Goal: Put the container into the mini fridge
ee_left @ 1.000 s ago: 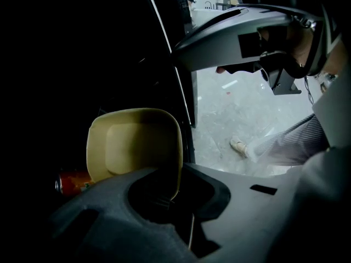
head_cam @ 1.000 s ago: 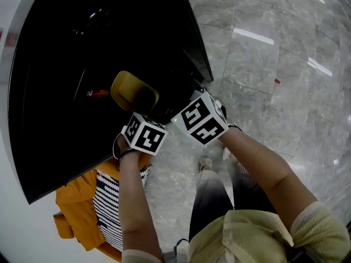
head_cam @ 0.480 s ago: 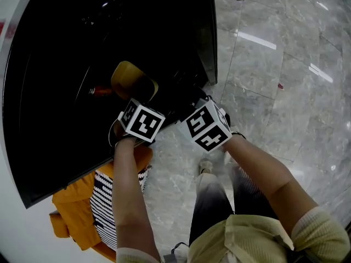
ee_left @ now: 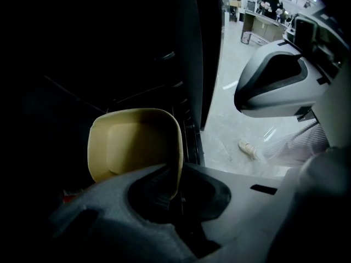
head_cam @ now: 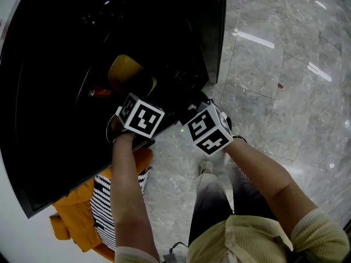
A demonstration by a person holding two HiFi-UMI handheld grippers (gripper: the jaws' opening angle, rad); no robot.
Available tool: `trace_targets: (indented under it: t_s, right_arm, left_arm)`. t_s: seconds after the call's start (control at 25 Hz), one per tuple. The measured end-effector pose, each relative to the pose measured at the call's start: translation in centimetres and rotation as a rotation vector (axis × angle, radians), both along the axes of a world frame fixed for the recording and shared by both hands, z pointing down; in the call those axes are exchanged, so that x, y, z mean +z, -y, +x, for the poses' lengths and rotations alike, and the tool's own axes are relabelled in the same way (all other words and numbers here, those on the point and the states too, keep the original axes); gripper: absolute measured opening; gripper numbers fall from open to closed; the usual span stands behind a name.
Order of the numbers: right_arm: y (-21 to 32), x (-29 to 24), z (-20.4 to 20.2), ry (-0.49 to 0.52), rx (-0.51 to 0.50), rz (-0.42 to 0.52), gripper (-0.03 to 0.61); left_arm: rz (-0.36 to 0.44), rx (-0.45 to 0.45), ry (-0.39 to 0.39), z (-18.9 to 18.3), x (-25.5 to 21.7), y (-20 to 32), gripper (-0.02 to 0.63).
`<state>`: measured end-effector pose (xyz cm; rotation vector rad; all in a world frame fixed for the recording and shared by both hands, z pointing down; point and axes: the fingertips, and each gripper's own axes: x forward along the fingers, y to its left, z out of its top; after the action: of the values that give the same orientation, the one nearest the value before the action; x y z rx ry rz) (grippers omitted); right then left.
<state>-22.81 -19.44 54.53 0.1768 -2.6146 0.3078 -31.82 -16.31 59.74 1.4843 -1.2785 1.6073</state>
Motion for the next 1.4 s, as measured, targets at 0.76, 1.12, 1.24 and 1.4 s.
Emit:
trace_targets:
  t_s: [0.76, 1.12, 1.24, 1.4]
  right_arm:
    - [0.3, 1.5, 0.3, -0.03, 0.029, -0.026, 0.031]
    - [0.5, 0.3, 1.0, -0.018, 0.058, -0.021, 0.031]
    - [0.2, 0.2, 1.4, -0.022, 0.066, -0.024, 0.031]
    - [-0.2, -0.1, 1.9, -0.023, 0.069, -0.02, 0.031]
  left_arm:
    - [0.114, 0.011, -0.041, -0.3, -0.6, 3.7, 0.029]
    - [0.175, 0.012, -0.054, 0.9, -0.9, 3.3, 0.107]
    - [0.227, 0.004, -0.017, 0.4, -0.8, 3.7, 0.146]
    - [0.245, -0.016, -0.004, 0.2, -0.9, 3.8, 0.146]
